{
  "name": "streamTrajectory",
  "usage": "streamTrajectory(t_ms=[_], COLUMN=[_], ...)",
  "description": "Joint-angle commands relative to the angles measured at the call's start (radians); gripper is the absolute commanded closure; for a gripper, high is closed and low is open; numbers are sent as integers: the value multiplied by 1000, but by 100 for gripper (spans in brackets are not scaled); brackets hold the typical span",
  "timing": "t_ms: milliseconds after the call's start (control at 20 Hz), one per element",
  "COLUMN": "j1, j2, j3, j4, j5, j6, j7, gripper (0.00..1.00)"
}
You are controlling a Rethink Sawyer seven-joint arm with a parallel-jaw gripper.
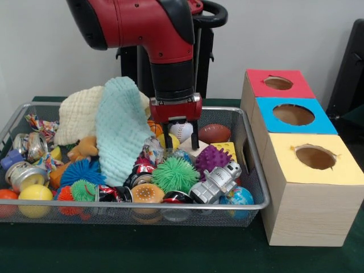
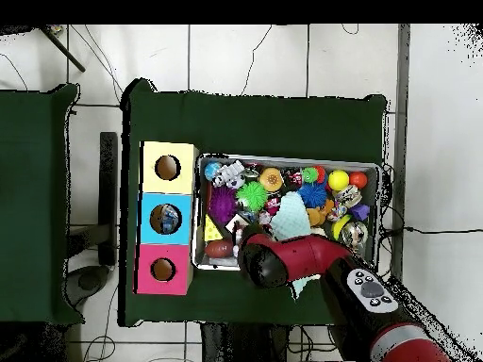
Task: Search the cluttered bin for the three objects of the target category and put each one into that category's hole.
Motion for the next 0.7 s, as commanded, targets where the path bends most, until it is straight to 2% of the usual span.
streamTrajectory(t_ms=[50, 700], j1=[-55, -101], j2=[90, 105], j3=[88, 125], j4=[-91, -99], j5=[-28, -57], j6=[76, 80], j7=[-40, -68], gripper=[0, 0])
